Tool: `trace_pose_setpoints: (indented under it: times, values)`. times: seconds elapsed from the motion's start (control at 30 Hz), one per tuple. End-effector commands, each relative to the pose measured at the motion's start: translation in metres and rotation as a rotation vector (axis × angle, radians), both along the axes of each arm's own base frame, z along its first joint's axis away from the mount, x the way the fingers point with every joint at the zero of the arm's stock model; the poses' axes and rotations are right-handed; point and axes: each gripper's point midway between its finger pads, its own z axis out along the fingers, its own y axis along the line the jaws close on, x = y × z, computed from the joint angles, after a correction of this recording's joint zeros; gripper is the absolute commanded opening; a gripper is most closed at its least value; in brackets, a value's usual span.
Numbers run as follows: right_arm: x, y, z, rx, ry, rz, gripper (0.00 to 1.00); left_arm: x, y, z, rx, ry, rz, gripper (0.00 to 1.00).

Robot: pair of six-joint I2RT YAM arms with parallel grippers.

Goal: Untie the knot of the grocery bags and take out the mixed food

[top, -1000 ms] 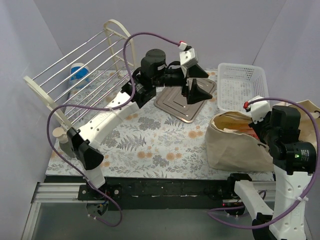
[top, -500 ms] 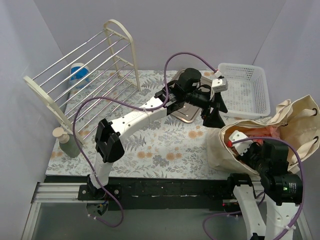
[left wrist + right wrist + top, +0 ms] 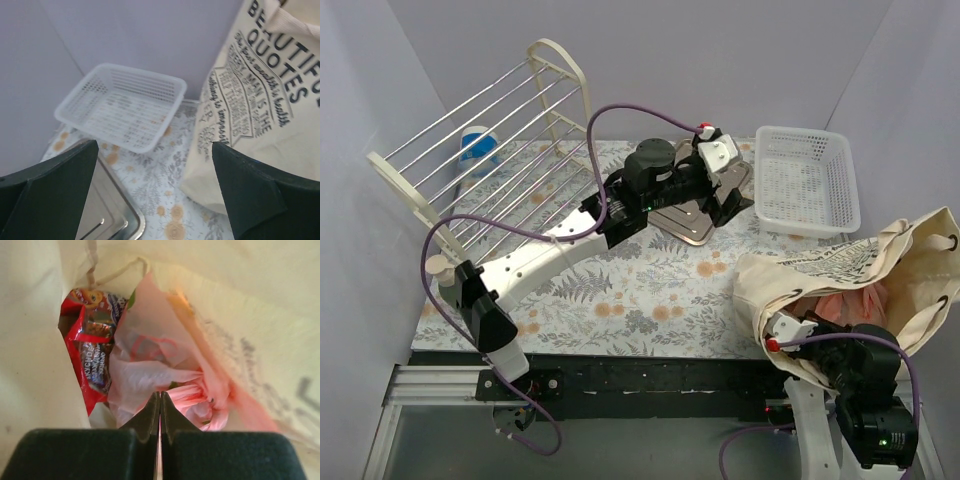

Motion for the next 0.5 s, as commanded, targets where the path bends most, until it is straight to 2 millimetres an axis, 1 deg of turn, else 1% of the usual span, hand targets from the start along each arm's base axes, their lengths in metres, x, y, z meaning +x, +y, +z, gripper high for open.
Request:
trace_pose_setpoints:
  times: [0.0, 0.07, 0.1, 0.13, 0.17, 0.2, 0.23, 0.27, 0.3, 0.37, 0.4, 0.47]
  values:
    - [0.022, 0.004, 0.040, -0.134, -0.185, 0.107, 0.01, 0.044, 0.048, 0.046, -0.096, -0.128, 0.309, 0.98]
    - [0.038, -0.007, 0.053, -0.049, -0.189, -0.016, 0.01, 0.050, 0.054, 0.045, -0.095, -0.130, 0.328, 0.98]
    - [0.055, -0.021, 0.062, -0.028, -0.179, -0.120, 0.01, 0.057, 0.059, 0.046, -0.098, -0.133, 0.346, 0.98]
    - [0.061, -0.026, 0.062, 0.076, -0.149, -0.218, 0.01, 0.060, 0.061, 0.045, -0.098, -0.130, 0.355, 0.98]
    - [0.065, -0.030, 0.070, 0.111, -0.149, -0.268, 0.01, 0.062, 0.064, 0.045, -0.101, -0.122, 0.363, 0.98]
    - [0.069, -0.035, 0.073, 0.138, -0.138, -0.323, 0.01, 0.068, 0.069, 0.044, -0.101, -0.116, 0.378, 0.98]
    - [0.076, -0.033, 0.069, 0.210, -0.094, -0.368, 0.01, 0.070, 0.071, 0.043, -0.099, -0.111, 0.378, 0.98]
    - [0.079, -0.033, 0.069, 0.236, -0.086, -0.388, 0.01, 0.072, 0.073, 0.040, -0.096, -0.101, 0.380, 0.98]
    - [0.082, -0.039, 0.064, 0.244, -0.067, -0.449, 0.01, 0.077, 0.078, 0.036, -0.085, -0.090, 0.391, 0.98]
    - [0.086, -0.052, 0.060, 0.288, -0.085, -0.570, 0.01, 0.080, 0.082, 0.032, -0.079, -0.072, 0.394, 0.98]
    - [0.085, -0.065, 0.052, 0.261, -0.086, -0.653, 0.01, 0.084, 0.088, 0.027, -0.070, -0.054, 0.409, 0.98]
    - [0.086, -0.075, 0.051, 0.279, -0.122, -0.732, 0.01, 0.089, 0.097, 0.026, -0.072, -0.043, 0.418, 0.98]
